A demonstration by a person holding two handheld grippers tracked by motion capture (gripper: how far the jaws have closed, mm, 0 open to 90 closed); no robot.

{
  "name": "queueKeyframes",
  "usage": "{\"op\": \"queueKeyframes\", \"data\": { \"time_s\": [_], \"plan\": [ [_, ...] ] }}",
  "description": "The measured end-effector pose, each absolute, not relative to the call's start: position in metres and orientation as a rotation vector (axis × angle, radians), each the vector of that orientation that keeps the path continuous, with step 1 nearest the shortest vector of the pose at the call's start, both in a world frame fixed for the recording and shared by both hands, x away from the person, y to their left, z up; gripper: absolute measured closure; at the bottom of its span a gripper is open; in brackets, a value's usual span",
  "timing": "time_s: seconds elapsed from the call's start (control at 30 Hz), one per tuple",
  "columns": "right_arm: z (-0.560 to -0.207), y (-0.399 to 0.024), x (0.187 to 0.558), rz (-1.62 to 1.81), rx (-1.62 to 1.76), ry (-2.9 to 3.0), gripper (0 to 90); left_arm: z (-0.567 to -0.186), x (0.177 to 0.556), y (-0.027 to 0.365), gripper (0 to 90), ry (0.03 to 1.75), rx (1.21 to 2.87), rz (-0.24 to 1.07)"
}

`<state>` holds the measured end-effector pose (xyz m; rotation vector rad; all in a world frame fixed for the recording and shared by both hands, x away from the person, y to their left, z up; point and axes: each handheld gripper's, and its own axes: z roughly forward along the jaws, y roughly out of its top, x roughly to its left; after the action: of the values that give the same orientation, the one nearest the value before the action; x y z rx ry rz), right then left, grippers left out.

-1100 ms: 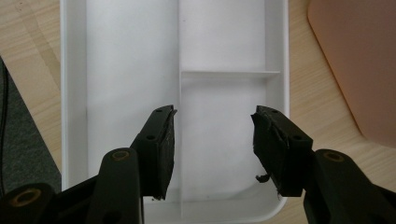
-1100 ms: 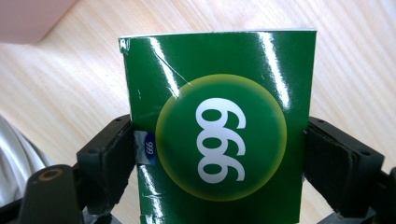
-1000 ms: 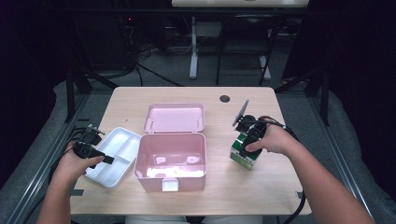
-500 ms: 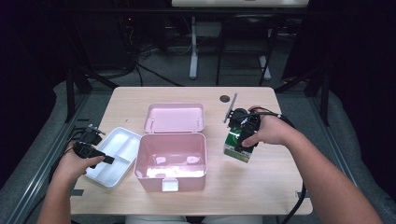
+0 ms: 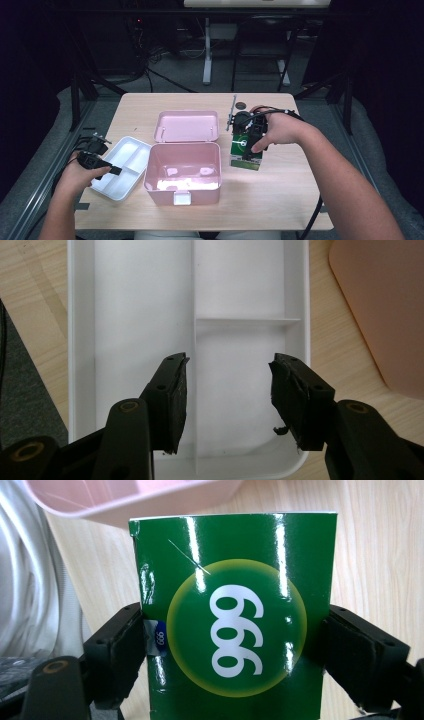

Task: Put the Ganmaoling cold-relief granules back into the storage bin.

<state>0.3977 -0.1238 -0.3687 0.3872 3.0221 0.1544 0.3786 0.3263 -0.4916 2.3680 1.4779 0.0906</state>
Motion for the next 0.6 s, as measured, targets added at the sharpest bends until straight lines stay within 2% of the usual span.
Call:
{"op": "queueKeyframes", "data": {
  "time_s": [0.37, 0.6],
  "plan": [
    [-0.349, -0.073, 0.389, 0.193, 0.268, 3.039, 16.8, -0.493, 0.379, 0.326, 48.7, 1.474, 2.374, 0.086],
    [-0.351, -0.047, 0.386, 0.2, 0.225, 3.055, 16.7, -0.492, 0.379, 0.327, 48.7, 1.473, 2.369, 0.089]
  ]
}}
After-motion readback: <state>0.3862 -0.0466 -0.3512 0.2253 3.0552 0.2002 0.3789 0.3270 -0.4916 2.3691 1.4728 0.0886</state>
